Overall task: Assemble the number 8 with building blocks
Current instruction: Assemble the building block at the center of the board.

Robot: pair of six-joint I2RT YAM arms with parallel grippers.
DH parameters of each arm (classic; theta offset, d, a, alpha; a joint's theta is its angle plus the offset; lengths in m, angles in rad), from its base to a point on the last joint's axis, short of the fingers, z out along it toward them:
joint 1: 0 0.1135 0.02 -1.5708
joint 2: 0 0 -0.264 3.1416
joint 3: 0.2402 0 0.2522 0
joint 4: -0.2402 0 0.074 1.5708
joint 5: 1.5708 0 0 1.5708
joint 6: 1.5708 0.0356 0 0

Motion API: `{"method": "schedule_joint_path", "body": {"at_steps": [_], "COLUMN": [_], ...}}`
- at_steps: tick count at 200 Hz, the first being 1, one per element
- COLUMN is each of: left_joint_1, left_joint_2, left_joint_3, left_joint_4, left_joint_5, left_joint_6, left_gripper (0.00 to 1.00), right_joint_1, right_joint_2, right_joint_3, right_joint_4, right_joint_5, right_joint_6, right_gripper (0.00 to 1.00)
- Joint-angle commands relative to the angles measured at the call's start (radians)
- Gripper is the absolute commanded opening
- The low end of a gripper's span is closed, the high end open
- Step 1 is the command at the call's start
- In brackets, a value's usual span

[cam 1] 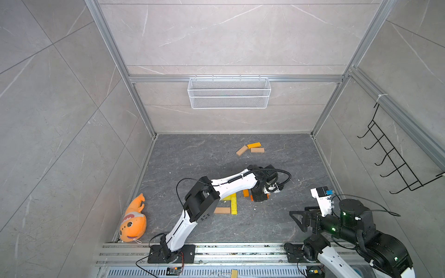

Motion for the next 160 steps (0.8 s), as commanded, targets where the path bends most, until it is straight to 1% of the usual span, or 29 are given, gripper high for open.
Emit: {"method": "schedule_joint_path", "body": {"at_steps": [1,114,160], "left_joint_1": [0.012,0.025,0.037], "left_joint_2": [0.02,0.081,0.087], "left_joint_3": [0.036,0.079,0.07], "left_joint_4": [-0.038,-0.016,0.013], "left_joint_5": [-0.002,-0.003,0.006], "left_joint_6": [0.037,0.063,0.064], "left_gripper": [0.31,0.31,0.31], "right_joint_1": [0.006,0.006,0.006], "right_joint_2": [-0.001,0.015,0.018], "right_joint_3": [-0.003,-0.008,-0.009], "right_joint_4": [-0.019,-0.014,-0.013], "right_joint_5": [0.016,0.021,0.021], "right_joint_6": [-0.009,-0.007,-0.007], "right_gripper": [0.99,0.99,0.99]}}
